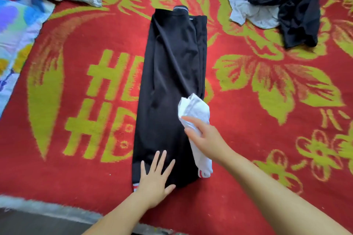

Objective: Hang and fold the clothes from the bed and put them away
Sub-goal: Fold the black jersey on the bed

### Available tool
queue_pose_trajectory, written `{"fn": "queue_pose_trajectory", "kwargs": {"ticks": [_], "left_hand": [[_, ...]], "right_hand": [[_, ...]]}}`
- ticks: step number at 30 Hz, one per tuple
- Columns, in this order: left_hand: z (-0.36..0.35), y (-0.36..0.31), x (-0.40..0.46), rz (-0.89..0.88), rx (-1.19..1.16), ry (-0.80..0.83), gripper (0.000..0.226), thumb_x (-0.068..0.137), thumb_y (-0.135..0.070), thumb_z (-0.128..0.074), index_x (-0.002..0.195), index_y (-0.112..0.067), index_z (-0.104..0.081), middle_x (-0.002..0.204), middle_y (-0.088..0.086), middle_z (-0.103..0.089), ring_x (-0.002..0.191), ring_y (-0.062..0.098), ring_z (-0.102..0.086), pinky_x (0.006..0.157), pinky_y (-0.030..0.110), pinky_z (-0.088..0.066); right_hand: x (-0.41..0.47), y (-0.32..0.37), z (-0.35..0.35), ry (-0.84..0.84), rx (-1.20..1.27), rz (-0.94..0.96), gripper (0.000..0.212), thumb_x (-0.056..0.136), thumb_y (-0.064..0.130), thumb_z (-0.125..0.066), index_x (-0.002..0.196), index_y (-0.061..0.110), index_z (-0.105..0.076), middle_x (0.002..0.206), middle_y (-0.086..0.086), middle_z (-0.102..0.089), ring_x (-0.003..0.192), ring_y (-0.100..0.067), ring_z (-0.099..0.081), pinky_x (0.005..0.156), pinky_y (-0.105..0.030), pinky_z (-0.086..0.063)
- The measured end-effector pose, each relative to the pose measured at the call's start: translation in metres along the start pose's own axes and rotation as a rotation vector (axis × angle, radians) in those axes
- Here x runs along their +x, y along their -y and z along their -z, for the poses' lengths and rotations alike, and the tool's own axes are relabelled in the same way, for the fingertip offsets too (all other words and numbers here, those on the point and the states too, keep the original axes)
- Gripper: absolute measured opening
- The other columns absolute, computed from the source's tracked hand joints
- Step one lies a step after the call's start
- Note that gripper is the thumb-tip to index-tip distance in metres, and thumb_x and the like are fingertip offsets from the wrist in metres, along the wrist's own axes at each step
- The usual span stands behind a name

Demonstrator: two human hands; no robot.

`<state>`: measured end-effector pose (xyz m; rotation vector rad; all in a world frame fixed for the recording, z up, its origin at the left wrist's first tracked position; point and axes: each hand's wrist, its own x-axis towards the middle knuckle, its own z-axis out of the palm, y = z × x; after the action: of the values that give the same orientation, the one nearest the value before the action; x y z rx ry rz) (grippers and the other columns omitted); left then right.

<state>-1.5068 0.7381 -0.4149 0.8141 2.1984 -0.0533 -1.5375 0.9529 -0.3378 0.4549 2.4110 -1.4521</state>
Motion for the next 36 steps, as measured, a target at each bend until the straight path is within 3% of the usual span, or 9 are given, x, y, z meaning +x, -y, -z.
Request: {"fn": "queue_pose_trajectory", "kwargs": {"ticks": [6,9,13,17,22,25,29,32,36], "left_hand": [[0.018,0.05,-0.017,-0.086,0.119,-0.226,0.084,0.029,-0.012,-0.088,0.112,-0.013,-0.072,0.123,0.008,-0.065,0.116,0.021,-0.061,0.086,0.046,-0.054],[0.019,0.09,-0.02,-0.151,0.263,-0.296,0.096,0.03,0.001,-0.081,0.124,-0.008,-0.064,0.133,0.015,-0.057,0.121,0.027,-0.057,0.089,0.052,-0.052],[0.017,0.112,-0.014,-0.343,0.369,-0.302,0.087,0.057,-0.001,-0.071,0.139,-0.017,-0.049,0.146,0.012,-0.043,0.132,0.027,-0.046,0.098,0.059,-0.042],[0.022,0.107,0.008,-0.441,0.432,-0.2,0.083,0.056,-0.011,-0.079,0.135,-0.024,-0.055,0.144,0.007,-0.047,0.132,0.022,-0.045,0.102,0.055,-0.041],[0.021,0.105,0.023,-0.427,0.302,-0.005,0.078,0.084,-0.008,-0.041,0.152,-0.033,-0.012,0.16,0.001,0.008,0.144,0.02,0.021,0.11,0.04,0.025],[0.036,0.101,0.008,-0.398,-0.001,0.239,0.07,0.088,-0.004,-0.036,0.149,-0.035,-0.026,0.16,-0.005,-0.001,0.147,0.011,0.002,0.12,0.033,0.006],[0.077,0.098,-0.004,-0.254,-0.631,0.465,0.018,0.087,-0.016,-0.043,0.089,-0.016,-0.06,0.092,-0.002,-0.058,0.085,0.012,-0.047,0.082,0.036,-0.044],[0.115,0.11,0.01,-0.048,-0.992,0.418,0.013,0.094,-0.027,-0.051,0.09,-0.015,-0.053,0.08,0.004,-0.043,0.077,0.017,-0.037,0.066,0.031,-0.031],[0.143,0.123,0.061,0.138,-1.222,0.064,0.027,0.1,-0.021,-0.048,0.115,-0.005,-0.064,0.109,0.005,-0.067,0.092,0.013,-0.06,0.074,0.022,-0.049]], "right_hand": [[-0.002,-0.03,-0.052,0.352,-0.781,0.13,0.063,0.095,0.031,-0.045,0.152,0.021,-0.021,0.146,-0.006,-0.039,0.134,-0.024,-0.036,0.11,-0.037,-0.026],[-0.028,-0.056,-0.042,0.595,-1.067,0.285,0.089,0.075,0.023,-0.057,0.154,0.018,-0.015,0.16,-0.013,-0.012,0.147,-0.033,-0.01,0.116,-0.058,-0.003],[-0.044,-0.067,-0.041,0.514,-1.35,0.327,0.086,0.051,0.014,-0.07,0.135,0.026,-0.055,0.14,-0.009,-0.052,0.126,-0.031,-0.053,0.093,-0.066,-0.041],[-0.036,-0.073,-0.058,0.396,-1.374,0.362,0.066,0.062,0.012,-0.073,0.126,0.027,-0.064,0.132,-0.007,-0.06,0.116,-0.034,-0.06,0.084,-0.07,-0.044],[-0.035,-0.063,-0.057,0.418,-1.35,0.271,0.082,0.051,0.008,-0.086,0.127,0.027,-0.063,0.136,-0.008,-0.057,0.121,-0.038,-0.055,0.087,-0.066,-0.045],[-0.038,-0.056,-0.049,0.695,-1.128,0.222,0.079,0.086,-0.007,-0.043,0.152,0.031,-0.021,0.16,-0.002,-0.015,0.146,-0.035,-0.011,0.111,-0.065,-0.011],[-0.034,-0.025,-0.024,0.909,-0.489,-0.093,0.074,0.078,-0.006,-0.035,0.131,0.042,-0.053,0.123,0.011,-0.059,0.106,-0.012,-0.054,0.089,-0.023,-0.041],[0.0,-0.008,0.014,0.722,-0.181,-0.214,0.058,0.076,-0.006,-0.04,0.088,0.044,-0.066,0.077,0.021,-0.058,0.074,-0.005,-0.054,0.068,-0.024,-0.047],[0.057,-0.017,0.043,0.225,-0.085,-0.23,0.034,0.083,-0.008,-0.052,0.108,0.011,-0.066,0.104,-0.003,-0.066,0.096,-0.013,-0.058,0.083,-0.019,-0.044]]}}
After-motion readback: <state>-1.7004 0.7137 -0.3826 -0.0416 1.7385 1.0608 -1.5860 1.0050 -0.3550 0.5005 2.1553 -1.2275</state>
